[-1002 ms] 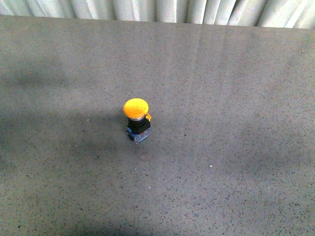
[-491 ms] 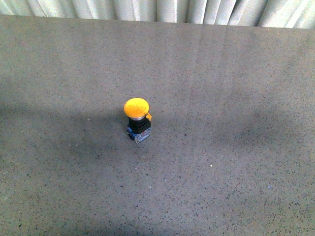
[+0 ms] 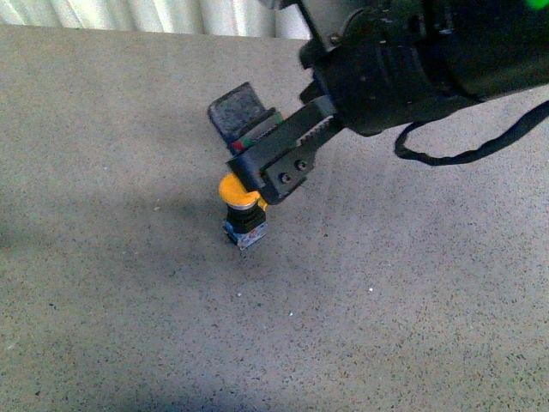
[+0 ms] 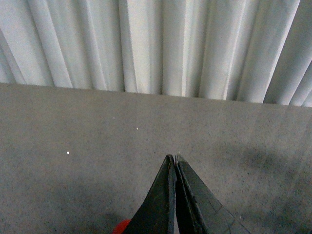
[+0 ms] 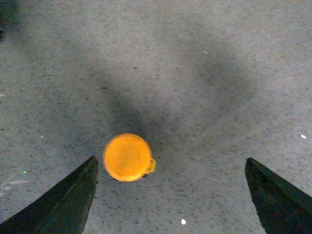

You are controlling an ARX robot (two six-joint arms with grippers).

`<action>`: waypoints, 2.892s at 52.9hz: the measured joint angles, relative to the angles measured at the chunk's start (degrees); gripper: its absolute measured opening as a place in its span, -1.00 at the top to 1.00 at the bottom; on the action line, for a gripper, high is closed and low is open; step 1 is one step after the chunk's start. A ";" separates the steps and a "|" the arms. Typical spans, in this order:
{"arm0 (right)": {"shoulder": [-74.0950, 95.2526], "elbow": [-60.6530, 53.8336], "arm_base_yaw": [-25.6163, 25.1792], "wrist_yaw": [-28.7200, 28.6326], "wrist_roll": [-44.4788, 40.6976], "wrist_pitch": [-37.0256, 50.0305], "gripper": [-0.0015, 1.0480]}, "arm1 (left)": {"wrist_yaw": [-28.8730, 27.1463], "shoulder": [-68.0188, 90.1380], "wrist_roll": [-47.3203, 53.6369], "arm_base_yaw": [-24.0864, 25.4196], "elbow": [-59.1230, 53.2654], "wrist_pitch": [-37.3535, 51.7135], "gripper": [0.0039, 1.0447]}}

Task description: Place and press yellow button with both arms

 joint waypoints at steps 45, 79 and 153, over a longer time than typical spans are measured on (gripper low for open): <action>8.48 4.63 2.36 -3.54 3.30 -1.97 0.97 | 0.02 -22.62 0.07 0.00 -0.02 -21.53 0.98; 11.43 7.50 0.90 -6.27 8.68 -4.15 0.97 | 0.02 -35.50 0.11 0.07 -0.02 -35.52 0.98; -55.23 -54.25 -24.79 8.13 14.53 37.09 0.97 | 0.02 -35.54 0.11 0.07 -0.02 -35.52 0.98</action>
